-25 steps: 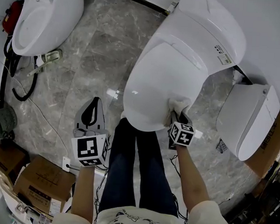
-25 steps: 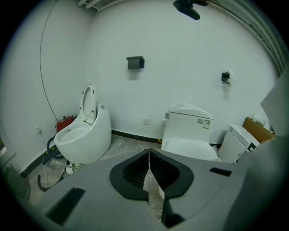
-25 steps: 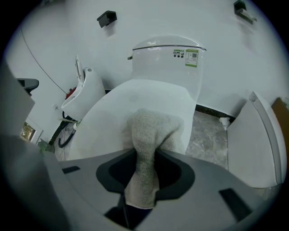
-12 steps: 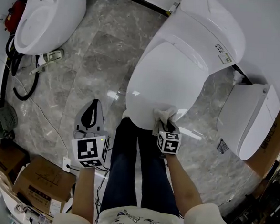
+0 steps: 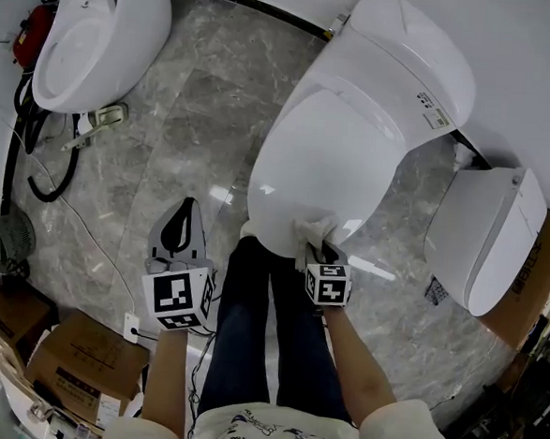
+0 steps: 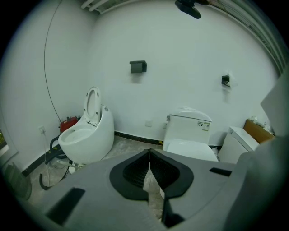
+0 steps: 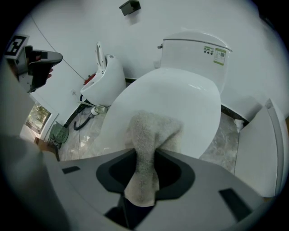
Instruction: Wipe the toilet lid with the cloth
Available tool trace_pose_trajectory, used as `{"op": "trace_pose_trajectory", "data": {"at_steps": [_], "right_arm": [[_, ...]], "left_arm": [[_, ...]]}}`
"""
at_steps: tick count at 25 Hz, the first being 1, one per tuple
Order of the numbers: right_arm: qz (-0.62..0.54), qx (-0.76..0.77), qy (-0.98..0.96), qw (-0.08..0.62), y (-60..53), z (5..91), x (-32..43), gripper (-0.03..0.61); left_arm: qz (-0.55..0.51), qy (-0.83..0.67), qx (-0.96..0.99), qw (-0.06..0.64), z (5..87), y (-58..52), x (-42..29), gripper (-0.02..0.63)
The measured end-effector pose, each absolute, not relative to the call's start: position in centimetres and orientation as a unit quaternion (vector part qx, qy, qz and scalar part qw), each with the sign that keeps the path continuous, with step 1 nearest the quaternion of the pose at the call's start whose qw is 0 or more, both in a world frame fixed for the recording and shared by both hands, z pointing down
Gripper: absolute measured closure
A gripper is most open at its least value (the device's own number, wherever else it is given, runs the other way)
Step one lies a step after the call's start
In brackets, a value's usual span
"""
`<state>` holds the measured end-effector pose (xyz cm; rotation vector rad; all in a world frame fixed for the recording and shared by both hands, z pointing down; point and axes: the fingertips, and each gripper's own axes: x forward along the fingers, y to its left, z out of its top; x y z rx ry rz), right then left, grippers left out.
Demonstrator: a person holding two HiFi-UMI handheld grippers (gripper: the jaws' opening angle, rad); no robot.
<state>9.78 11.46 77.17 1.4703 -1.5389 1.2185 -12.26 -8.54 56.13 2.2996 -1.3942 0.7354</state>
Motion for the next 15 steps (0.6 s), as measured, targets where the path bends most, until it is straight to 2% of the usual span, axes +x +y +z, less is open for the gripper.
{"op": "trace_pose_trajectory", "data": {"at_steps": [6, 15], "right_arm": [[0.403, 0.611, -0.619, 0.283, 6.4, 69.9, 12.0, 0.468], [0.253, 0.685, -0.659, 0.179, -3.6, 50.8, 16.1, 0.468]], "left_arm": [[0.231, -0.498, 0.819, 0.169, 52.4, -10.1, -11.4, 0.6], [0.159, -0.501, 0.842, 0.126, 40.3, -14.2, -8.4, 0.6]]}}
